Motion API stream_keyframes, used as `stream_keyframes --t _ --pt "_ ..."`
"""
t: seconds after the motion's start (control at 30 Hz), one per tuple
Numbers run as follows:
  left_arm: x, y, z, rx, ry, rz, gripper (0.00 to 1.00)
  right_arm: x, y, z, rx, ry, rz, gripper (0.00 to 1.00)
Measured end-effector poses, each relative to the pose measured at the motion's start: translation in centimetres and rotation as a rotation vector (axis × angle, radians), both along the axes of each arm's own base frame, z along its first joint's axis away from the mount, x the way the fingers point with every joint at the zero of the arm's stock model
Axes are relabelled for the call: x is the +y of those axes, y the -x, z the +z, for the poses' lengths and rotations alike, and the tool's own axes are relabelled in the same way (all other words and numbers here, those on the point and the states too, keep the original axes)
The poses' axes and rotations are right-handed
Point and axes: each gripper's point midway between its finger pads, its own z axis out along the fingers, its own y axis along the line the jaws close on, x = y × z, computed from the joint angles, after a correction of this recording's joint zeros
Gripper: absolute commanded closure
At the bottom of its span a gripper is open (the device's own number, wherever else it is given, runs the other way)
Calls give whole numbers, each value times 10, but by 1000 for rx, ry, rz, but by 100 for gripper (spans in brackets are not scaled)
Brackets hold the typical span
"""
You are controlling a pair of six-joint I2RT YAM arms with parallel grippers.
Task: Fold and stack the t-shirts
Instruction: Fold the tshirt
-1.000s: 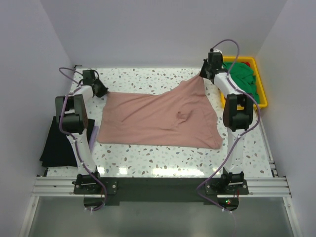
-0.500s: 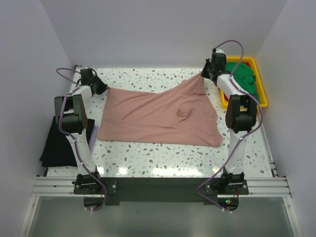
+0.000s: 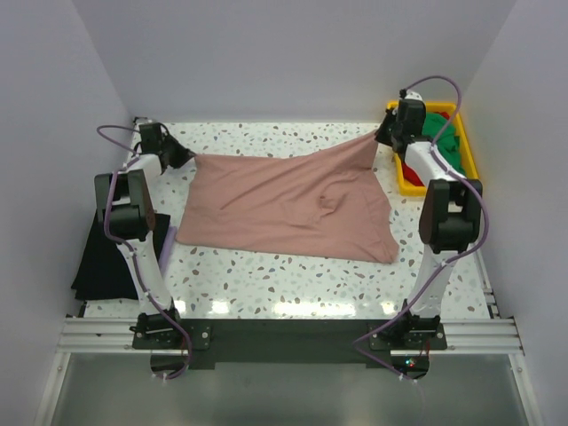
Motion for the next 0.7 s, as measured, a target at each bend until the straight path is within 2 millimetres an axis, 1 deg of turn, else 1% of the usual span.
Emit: stream_keyframes --t 0.17,0.27,0.37,0.53,0.7 --pt "-2 -2 3 -12 19 -3 100 3 7 -5 7 -18 11 100" --pt "-3 -2 4 -14 30 -4 100 5 19 -10 28 -35 12 100" --pt "-1 0 6 -14 36 0 100 7 32 -8 36 -58 12 100" --pt "4 11 15 -17 37 10 100 11 65 1 43 -97 5 100" --pt "8 25 28 -29 40 17 100 15 101 9 46 -144 -1 100"
